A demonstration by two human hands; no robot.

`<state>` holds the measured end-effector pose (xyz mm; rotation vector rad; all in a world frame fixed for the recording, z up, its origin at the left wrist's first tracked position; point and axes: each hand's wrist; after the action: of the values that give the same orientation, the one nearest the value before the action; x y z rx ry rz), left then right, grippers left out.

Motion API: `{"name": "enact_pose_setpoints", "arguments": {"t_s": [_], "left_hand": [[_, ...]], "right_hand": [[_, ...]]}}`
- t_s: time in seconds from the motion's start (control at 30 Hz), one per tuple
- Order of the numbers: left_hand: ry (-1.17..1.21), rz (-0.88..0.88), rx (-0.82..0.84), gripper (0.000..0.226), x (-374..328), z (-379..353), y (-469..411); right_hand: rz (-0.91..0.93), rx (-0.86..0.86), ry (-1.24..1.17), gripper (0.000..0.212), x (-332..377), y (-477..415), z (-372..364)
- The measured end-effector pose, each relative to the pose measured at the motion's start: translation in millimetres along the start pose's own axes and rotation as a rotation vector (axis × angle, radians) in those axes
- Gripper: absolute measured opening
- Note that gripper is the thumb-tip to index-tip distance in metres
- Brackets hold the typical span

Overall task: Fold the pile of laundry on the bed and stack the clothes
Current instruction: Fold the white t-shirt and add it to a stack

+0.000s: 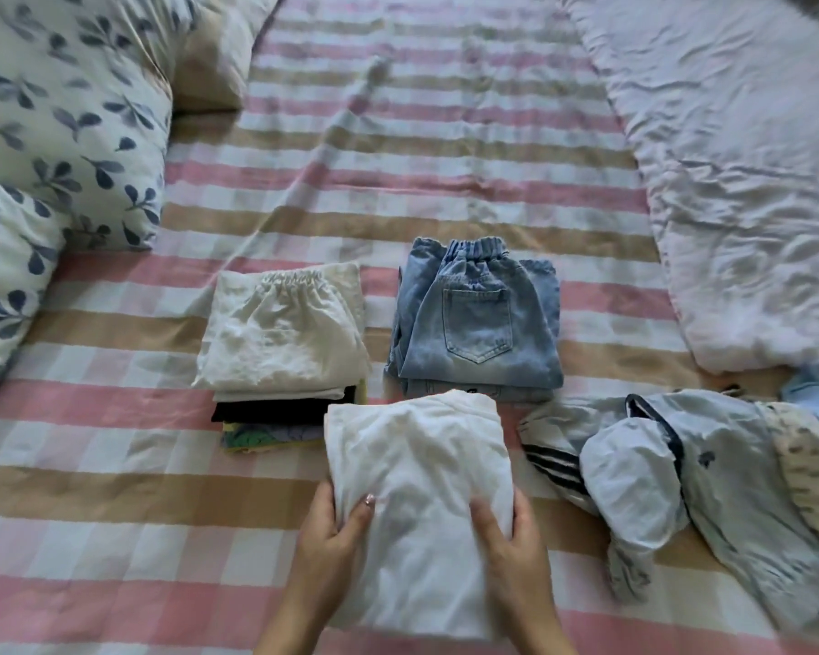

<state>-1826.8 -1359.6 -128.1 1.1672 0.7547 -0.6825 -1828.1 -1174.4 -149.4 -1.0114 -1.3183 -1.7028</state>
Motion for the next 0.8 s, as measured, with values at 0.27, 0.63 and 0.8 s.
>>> {"name": "enact_pose_setpoints", "arguments": {"t_s": [0.27, 0.63, 0.8], "left_hand": [[-0.029, -0.33, 0.069, 0.02, -135, -82, -150], [-0.21, -0.252, -0.11, 0.026, -101, -130, -248], [-0.458, -0.278, -0.145, 0.035, -97, -135, -252]], "right_hand": [[0.316, -0.118, 0.063, 0.033, 101, -189, 27], [0.223, -0.181, 0.173, 0.028, 58, -294, 8], [0.156, -0.183, 0.247, 0.033, 55, -297, 7]]}}
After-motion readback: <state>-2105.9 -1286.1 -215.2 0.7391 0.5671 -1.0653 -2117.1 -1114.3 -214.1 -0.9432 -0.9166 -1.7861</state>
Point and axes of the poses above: each hand's wrist, its own y-axis away from the middle knuckle, its own z-axis out of the back of the hand, x = y × z, and after that the axes turned 4 degrees about z, right-handed
